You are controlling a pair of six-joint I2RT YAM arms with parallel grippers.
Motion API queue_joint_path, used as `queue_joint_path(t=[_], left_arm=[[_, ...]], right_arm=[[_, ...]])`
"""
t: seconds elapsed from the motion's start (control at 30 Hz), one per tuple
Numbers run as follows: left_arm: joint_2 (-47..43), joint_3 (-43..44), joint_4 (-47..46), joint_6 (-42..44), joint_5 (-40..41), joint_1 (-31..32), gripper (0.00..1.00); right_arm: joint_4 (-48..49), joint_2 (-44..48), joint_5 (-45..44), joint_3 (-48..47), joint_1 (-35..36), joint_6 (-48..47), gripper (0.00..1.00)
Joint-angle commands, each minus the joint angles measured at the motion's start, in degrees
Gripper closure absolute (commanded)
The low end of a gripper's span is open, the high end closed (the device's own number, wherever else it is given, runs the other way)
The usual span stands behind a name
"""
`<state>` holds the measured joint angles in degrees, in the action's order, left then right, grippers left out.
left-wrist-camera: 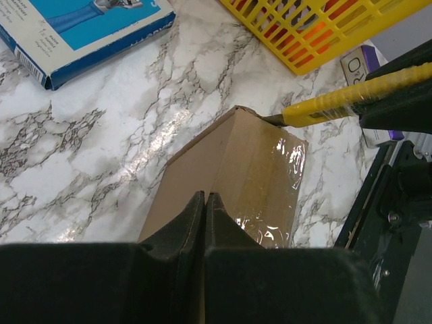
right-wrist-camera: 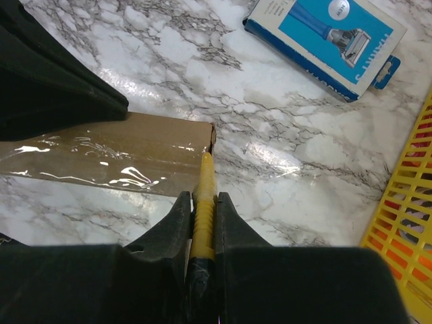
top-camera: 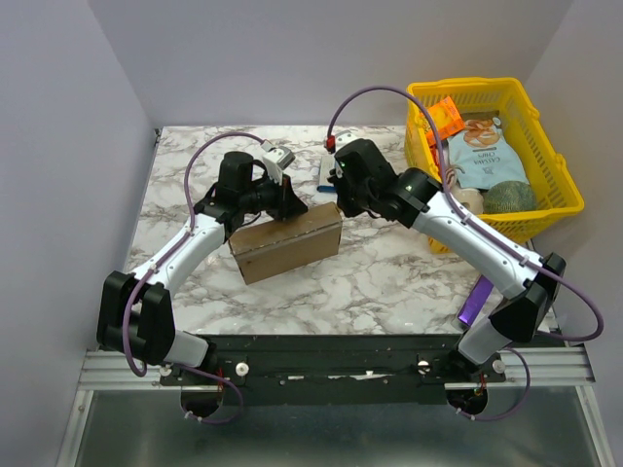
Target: Unpack the express box
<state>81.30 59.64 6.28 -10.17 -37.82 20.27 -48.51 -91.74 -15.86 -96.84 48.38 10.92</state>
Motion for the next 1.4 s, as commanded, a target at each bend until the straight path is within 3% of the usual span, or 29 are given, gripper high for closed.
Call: queue_joint_path(t=[0.0,0.57,0.87,1.0,1.07,1.23,1.3,1.33,1.37], left_arm=[[2.29,-2.95,6.46,1.21,5.83,0.21,0.91],[2.99,-3.3,6.11,0.24,5.3,0.29,0.94],[2.11,-2.6,5.76,0.42,4.26,0.29,0.93],[1.15,-1.02,4.62,-0.02,0.31,0.29,0.86],[0.88,0.73,4.7,-0.11,-1.46,0.21,0.77],[-1.66,13.03,11.72,7.52,-2.09,-1.28,0.66],[-4.11,16.98,18.19,13.04,-2.69,-2.51,0.71],[-4.82,17.96,21.46,19.86,-3.65,-4.26,0.83],[-5.62,18.75,24.8,23.41,-7.66,-5.06,0.88]], right_arm=[[-4.22,2.1,5.83,0.95,0.49,0.77,1.0],[-7.65,4.73,13.74,1.56,0.57,-0.37,0.99],[-7.04,5.87,10.77,1.21,0.57,-2.65,1.0],[-4.49,7.02,6.81,-3.34,0.57,-4.58,1.0],[-3.0,6.84,4.36,-4.41,-0.04,-6.26,1.0],[-2.55,2.46,6.45,-5.2,-6.88,-6.52,1.0],[-2.12,0.09,6.63,-5.82,-10.66,-7.31,1.0],[-1.07,-2.62,6.89,-6.25,-11.81,-8.1,1.0],[-0.71,-3.95,9.07,-8.0,-13.82,-8.71,1.0]])
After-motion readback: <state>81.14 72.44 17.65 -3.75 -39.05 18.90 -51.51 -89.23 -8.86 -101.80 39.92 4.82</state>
